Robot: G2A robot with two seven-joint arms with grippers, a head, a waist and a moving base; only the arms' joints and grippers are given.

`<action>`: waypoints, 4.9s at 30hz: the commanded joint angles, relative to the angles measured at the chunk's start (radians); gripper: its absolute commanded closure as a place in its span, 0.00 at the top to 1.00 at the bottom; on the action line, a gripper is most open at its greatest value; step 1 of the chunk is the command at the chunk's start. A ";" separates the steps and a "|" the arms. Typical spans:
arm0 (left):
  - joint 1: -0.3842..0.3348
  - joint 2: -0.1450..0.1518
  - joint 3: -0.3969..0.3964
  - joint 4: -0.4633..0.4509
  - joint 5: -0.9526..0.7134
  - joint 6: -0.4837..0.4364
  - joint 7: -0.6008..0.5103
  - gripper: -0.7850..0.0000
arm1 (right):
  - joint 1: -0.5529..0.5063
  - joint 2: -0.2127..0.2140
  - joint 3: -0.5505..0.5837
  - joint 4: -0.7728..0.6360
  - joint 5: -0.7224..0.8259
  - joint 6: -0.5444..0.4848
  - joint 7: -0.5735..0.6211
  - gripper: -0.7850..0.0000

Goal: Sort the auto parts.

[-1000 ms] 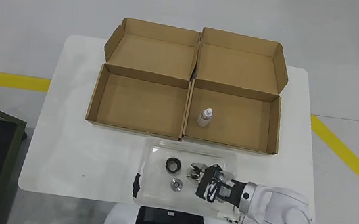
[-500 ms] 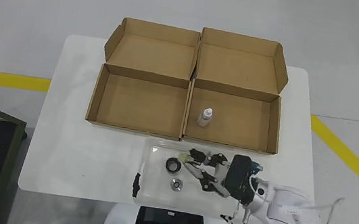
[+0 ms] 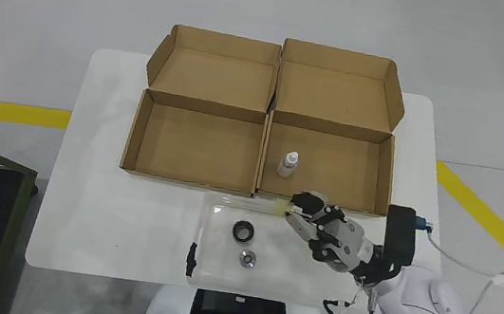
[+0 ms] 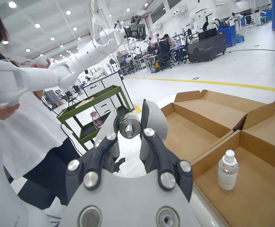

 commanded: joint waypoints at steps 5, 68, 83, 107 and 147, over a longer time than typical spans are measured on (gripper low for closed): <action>0.000 0.000 0.000 0.000 0.000 0.000 0.000 1.00 | -0.018 0.000 0.029 0.006 0.064 -0.004 -0.027 0.00; 0.000 0.000 0.000 0.000 0.000 0.000 0.000 1.00 | 0.456 -0.034 -0.190 0.535 -0.597 0.263 0.341 0.04; 0.000 0.000 0.000 0.000 0.000 0.000 0.000 1.00 | 0.479 -0.040 -0.214 0.552 -0.601 0.254 0.357 0.51; 0.000 0.000 0.000 0.000 0.000 0.000 0.000 1.00 | 0.209 0.005 -0.034 0.125 -0.526 0.119 0.344 0.63; 0.000 0.000 0.000 0.000 0.000 0.000 0.000 1.00 | 0.048 0.031 -0.197 0.085 -0.720 -0.083 0.364 0.65</action>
